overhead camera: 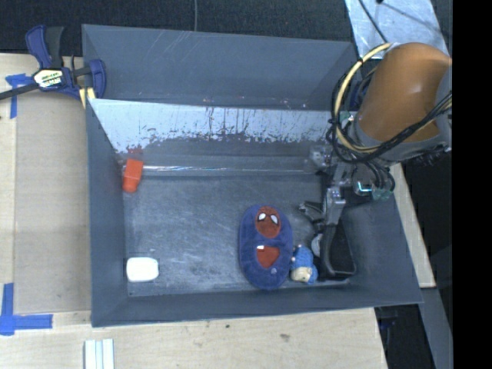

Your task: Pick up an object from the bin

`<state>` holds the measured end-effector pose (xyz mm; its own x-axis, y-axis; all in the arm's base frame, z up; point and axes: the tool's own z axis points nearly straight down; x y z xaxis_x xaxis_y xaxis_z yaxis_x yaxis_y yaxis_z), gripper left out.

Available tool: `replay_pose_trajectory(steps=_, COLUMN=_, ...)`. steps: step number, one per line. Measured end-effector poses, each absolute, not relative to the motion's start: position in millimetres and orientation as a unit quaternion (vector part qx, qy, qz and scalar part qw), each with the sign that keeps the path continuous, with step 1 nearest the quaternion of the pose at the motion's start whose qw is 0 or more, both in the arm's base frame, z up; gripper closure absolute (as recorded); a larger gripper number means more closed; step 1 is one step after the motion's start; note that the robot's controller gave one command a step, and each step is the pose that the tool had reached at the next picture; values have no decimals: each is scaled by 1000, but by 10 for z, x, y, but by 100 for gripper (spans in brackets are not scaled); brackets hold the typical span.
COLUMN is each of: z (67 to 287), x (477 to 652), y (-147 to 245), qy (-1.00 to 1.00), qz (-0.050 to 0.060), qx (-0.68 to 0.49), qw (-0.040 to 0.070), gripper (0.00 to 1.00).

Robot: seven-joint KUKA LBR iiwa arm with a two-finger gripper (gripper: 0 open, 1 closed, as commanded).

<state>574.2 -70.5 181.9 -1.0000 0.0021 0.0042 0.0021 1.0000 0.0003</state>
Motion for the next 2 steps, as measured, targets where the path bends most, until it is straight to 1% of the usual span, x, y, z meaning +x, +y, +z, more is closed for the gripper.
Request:
replay_pose_trajectory(steps=1, z=1426, x=5105, y=-320, qy=-1000, qz=-1, qx=20, qw=3, gripper=0)
replay_pose_trajectory(steps=2, z=874, x=5138, y=287, qy=-985, qz=0, qx=172, qw=-1, gripper=0)
